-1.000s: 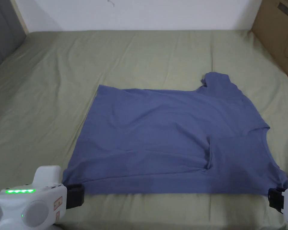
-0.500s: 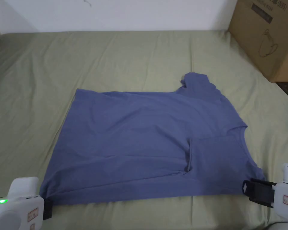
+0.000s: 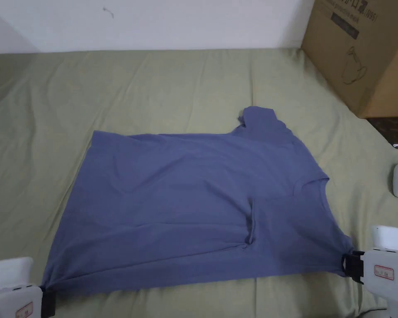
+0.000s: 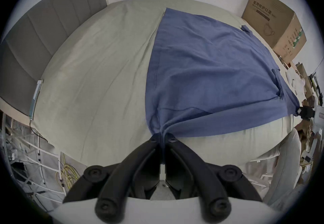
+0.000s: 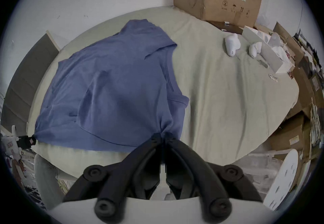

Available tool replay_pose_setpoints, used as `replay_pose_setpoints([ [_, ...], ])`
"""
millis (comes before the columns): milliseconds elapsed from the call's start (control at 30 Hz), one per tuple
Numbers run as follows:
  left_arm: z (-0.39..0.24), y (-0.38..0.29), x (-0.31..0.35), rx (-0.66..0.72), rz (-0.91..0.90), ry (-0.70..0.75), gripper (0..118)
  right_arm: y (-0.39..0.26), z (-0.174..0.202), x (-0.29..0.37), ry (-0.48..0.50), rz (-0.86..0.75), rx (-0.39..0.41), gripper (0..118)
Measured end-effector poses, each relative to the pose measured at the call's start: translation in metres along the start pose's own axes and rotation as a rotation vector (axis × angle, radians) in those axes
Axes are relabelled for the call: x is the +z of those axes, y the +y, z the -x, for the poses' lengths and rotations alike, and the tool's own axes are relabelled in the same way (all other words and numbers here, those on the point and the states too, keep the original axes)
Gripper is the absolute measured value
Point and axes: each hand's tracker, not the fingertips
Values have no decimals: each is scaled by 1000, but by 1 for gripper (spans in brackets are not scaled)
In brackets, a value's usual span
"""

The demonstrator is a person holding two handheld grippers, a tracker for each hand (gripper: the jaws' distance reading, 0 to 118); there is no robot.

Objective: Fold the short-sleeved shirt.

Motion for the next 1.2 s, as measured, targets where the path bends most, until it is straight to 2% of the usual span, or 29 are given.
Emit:
replay_pose_setpoints([
  [400, -4, -3, 14, 8, -3, 39, 3, -9, -3, 17, 25, 8, -28, 2],
  [533, -4, -2, 8, 67, 23, 16, 3, 1, -6, 17, 32, 9, -39, 2],
  [633, -7, 16, 13, -7, 3, 59, 3, 20, -6, 21, 49, -16, -51, 2],
  [800, -10, 67, 14, -19, -39, 58, 3, 65, 1, 14, 68, -43, -26, 2],
  [1000, -24, 126, -19, -96, -17, 87, 3, 109, 9, -26, 60, -29, -13, 2],
  [1200, -32, 158, -61, -163, 45, 105, 3, 126, 9, -76, 29, 41, -35, 2],
])
